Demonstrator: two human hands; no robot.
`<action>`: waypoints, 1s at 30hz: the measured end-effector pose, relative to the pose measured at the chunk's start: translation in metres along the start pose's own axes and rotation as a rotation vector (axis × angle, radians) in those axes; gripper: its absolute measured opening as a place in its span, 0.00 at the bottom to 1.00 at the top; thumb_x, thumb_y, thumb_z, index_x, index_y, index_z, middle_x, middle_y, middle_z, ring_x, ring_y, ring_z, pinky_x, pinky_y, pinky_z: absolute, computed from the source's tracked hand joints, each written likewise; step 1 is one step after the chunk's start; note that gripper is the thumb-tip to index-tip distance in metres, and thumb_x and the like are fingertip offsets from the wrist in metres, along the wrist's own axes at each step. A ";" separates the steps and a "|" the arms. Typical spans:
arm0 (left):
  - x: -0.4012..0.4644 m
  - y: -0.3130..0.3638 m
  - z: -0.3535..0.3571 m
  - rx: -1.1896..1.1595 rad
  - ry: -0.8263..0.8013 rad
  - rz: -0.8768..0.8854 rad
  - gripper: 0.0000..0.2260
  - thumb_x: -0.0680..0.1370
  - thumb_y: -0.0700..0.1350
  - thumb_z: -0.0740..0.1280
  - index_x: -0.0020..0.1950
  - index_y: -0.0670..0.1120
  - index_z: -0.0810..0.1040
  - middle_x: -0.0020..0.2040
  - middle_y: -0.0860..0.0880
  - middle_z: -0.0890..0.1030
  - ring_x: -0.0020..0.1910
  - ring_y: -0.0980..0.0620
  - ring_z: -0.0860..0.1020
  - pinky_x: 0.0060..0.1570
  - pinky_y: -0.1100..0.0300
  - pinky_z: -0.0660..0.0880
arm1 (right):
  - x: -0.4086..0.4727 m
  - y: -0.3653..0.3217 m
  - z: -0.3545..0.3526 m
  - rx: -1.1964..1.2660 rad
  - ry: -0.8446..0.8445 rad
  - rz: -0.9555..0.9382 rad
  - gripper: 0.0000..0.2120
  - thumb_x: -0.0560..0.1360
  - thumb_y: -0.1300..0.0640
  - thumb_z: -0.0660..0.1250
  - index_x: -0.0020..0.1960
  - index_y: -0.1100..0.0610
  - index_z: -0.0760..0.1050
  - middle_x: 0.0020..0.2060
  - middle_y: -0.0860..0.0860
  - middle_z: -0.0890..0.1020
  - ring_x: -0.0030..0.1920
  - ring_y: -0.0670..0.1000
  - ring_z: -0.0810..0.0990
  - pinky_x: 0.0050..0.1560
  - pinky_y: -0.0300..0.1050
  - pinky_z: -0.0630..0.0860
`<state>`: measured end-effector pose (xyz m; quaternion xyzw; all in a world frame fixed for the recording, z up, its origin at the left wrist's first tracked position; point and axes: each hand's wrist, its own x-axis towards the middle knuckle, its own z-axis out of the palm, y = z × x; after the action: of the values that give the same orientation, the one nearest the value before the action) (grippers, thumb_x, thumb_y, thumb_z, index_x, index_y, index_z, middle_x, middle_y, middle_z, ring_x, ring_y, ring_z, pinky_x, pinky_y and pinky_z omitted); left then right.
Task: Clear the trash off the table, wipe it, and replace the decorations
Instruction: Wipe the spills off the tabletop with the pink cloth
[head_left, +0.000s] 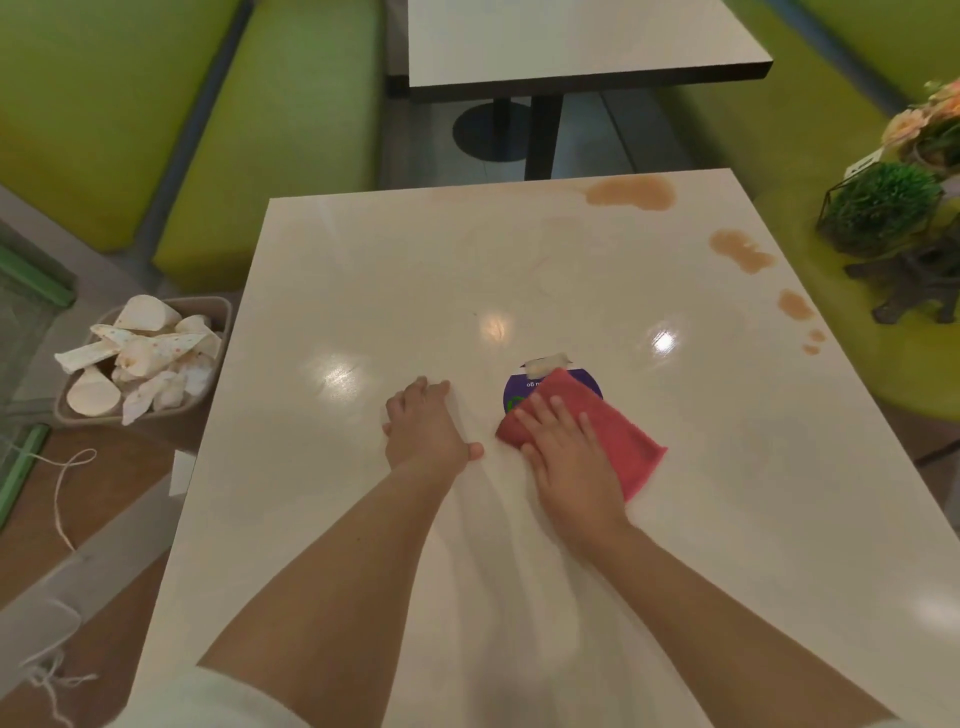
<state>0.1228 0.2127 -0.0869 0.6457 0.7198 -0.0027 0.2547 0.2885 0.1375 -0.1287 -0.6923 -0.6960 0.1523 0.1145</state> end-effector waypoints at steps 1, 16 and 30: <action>0.000 0.000 0.000 0.002 0.001 0.000 0.43 0.69 0.54 0.77 0.78 0.54 0.57 0.77 0.53 0.54 0.75 0.48 0.53 0.71 0.51 0.62 | -0.006 0.006 -0.002 0.021 -0.021 -0.041 0.25 0.82 0.48 0.44 0.77 0.46 0.59 0.77 0.42 0.58 0.78 0.44 0.49 0.77 0.45 0.41; 0.000 -0.002 0.001 -0.020 0.006 0.017 0.43 0.69 0.54 0.77 0.78 0.53 0.57 0.78 0.52 0.53 0.75 0.47 0.52 0.72 0.49 0.60 | 0.006 -0.028 0.012 0.094 0.022 -0.046 0.27 0.81 0.48 0.41 0.76 0.50 0.62 0.77 0.45 0.60 0.78 0.46 0.52 0.76 0.41 0.38; -0.002 -0.005 0.002 -0.026 0.024 0.039 0.43 0.69 0.55 0.76 0.78 0.54 0.57 0.79 0.54 0.53 0.76 0.48 0.52 0.72 0.49 0.61 | 0.032 -0.019 0.012 0.080 0.000 -0.081 0.22 0.83 0.55 0.49 0.76 0.50 0.63 0.77 0.45 0.62 0.78 0.46 0.53 0.78 0.46 0.45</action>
<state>0.1187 0.2094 -0.0897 0.6560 0.7102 0.0194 0.2546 0.2656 0.1689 -0.1345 -0.6584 -0.7168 0.1753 0.1482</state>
